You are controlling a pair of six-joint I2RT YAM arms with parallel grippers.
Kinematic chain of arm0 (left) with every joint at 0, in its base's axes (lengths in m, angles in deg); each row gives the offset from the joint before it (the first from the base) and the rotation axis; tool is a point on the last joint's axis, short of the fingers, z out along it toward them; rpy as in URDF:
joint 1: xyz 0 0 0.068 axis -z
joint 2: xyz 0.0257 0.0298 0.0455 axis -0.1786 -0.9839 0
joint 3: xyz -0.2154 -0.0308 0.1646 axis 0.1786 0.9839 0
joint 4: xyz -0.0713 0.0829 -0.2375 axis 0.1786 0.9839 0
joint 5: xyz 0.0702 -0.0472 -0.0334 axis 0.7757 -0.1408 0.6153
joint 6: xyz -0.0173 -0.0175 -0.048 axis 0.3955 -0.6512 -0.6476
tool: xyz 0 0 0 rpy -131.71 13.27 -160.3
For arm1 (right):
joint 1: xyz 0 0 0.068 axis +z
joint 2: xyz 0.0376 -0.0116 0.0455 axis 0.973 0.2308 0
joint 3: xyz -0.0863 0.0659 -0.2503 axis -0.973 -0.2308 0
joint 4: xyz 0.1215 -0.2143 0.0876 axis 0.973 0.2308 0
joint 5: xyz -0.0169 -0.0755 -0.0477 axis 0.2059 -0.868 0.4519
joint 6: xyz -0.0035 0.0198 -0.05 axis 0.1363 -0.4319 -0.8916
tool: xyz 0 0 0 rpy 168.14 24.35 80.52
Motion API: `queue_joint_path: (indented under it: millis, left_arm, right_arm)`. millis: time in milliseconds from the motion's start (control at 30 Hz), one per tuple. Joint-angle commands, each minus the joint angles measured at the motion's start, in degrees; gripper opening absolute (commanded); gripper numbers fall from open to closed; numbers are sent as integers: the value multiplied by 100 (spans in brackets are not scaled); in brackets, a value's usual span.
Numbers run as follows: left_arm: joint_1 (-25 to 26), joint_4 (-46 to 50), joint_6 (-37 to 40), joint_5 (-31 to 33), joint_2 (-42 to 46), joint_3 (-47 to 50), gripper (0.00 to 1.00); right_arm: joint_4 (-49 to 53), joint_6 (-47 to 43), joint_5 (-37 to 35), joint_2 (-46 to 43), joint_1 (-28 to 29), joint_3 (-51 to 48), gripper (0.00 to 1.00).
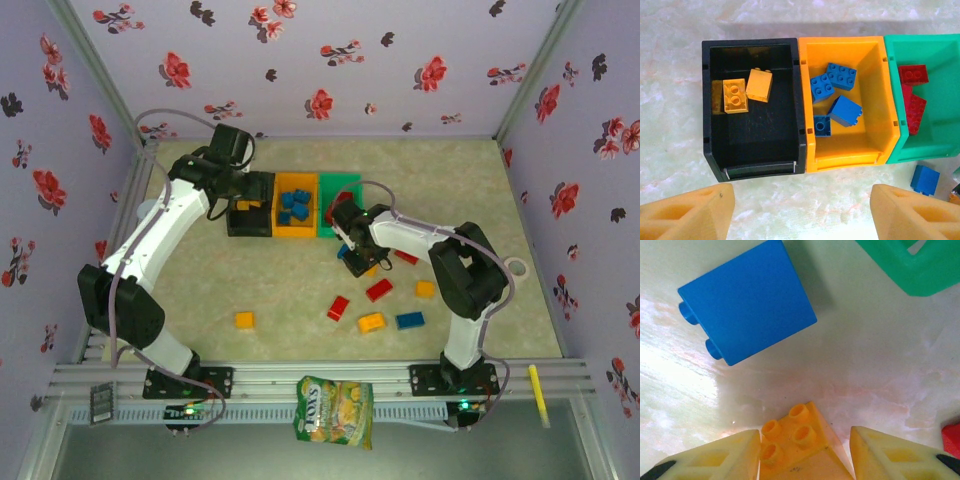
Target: Sort the legos into containers by color
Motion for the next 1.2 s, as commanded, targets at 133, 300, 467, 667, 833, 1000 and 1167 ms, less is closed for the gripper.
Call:
queue_joint_path:
  millis: [133, 300, 467, 667, 833, 1000, 1167]
  left_arm:
    - [-47, 97, 31, 114, 169, 92, 72]
    - [-48, 94, 31, 108, 218, 139, 72]
    - [-51, 97, 31, 131, 325, 185, 73]
    - [-75, 132, 21, 164, 485, 201, 73]
    - [-88, 202, -13, 242, 633, 243, 72]
    - [-148, 251, -73, 336, 825, 481, 73]
    - [-188, 331, -208, 408, 1067, 673, 73]
  right_arm:
    - [66, 16, -118, -17, -66, -82, 42]
    - [50, 51, -93, -47, -108, -57, 35]
    - [18, 112, 0, -187, -178, 12, 32]
    - [32, 276, 326, -402, -224, 348, 30]
    - [-248, 557, 909, -536, -226, 847, 30]
    - [-719, 874, 1118, -363, -146, 1461, 29]
    - [-1509, 1189, 1221, -159, -9, 1953, 28]
